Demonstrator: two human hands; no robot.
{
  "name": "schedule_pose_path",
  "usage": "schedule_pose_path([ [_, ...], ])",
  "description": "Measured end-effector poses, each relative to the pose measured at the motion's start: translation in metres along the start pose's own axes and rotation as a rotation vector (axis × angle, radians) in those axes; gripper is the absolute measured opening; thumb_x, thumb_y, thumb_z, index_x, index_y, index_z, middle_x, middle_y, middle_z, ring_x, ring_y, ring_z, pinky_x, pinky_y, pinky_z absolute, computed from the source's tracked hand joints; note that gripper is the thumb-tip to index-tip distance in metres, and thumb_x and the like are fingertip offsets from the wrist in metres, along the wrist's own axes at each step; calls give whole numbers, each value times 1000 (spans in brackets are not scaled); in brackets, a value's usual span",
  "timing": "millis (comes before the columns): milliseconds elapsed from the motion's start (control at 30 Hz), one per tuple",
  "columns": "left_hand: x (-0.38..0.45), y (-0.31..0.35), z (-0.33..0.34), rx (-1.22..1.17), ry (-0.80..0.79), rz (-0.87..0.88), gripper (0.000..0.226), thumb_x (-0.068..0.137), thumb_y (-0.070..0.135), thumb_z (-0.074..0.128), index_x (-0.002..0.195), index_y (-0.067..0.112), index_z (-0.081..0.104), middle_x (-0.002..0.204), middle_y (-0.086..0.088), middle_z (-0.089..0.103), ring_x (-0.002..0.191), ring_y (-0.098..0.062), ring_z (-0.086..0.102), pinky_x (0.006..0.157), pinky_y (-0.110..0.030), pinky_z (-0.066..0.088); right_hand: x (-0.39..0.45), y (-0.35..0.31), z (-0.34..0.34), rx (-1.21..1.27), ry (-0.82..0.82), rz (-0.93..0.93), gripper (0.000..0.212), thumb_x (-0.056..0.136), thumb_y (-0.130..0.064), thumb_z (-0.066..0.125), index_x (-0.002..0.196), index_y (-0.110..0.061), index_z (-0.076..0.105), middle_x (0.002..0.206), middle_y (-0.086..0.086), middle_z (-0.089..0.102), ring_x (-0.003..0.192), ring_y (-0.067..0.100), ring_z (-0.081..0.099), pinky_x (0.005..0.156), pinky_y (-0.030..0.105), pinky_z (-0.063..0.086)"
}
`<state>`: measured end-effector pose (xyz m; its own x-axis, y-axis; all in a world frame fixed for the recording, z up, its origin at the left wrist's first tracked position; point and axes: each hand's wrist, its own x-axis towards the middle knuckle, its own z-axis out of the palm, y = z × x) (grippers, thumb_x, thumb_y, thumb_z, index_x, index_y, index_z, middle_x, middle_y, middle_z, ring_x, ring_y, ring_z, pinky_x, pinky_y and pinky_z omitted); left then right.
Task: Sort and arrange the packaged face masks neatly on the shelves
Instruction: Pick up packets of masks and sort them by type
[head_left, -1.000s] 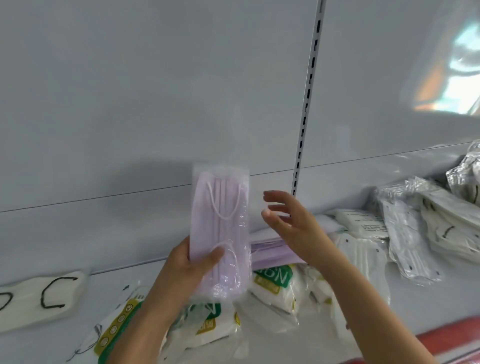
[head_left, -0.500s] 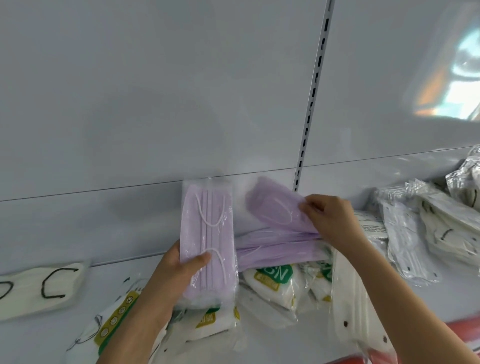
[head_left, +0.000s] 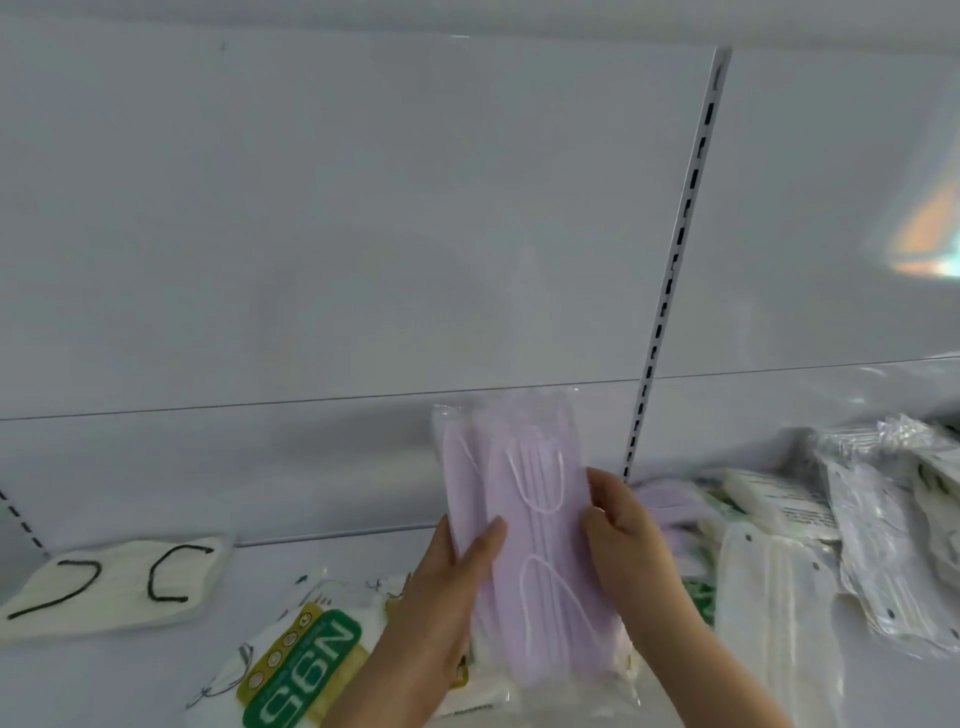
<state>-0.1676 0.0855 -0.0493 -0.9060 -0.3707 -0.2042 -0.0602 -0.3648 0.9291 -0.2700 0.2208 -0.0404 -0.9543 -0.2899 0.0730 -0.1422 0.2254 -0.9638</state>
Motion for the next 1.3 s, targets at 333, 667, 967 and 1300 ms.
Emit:
schedule_pose_path([
  [333, 2, -4, -6, 357, 126, 240, 77, 56, 55, 94, 122, 37, 59, 106, 10, 75, 95, -11, 73, 76, -25, 60, -25, -6, 15, 91, -122, -200, 4, 100, -32, 57, 101, -30, 59, 87, -15, 65, 82, 4, 63, 74, 20, 49],
  [667, 1, -15, -31, 175, 39, 33, 79, 39, 35, 96, 112, 17, 72, 100, -12, 78, 93, -34, 75, 81, -53, 60, 14, 26, -52, -557, -21, -379, 47, 100, -46, 48, 144, -30, 47, 149, -15, 47, 137, 6, 44, 114, 34, 38],
  [967, 1, -8, -43, 54, 138, 91, 81, 41, 37, 89, 116, 15, 70, 105, -8, 79, 94, -25, 76, 79, -39, 57, 64, 34, -48, -1193, -34, -202, 29, 103, -40, 42, 105, -21, 64, 105, 3, 70, 102, 29, 65, 69, 30, 37],
  [1300, -1, -7, -30, 88, 251, 110, 32, 86, 10, 76, 113, 23, 66, 105, -5, 78, 97, -26, 73, 83, -42, 58, 15, -6, -33, -448, 259, -298, 46, 92, -27, 63, 59, -10, 37, 50, 0, 31, 50, 17, 27, 49, 33, 23],
])
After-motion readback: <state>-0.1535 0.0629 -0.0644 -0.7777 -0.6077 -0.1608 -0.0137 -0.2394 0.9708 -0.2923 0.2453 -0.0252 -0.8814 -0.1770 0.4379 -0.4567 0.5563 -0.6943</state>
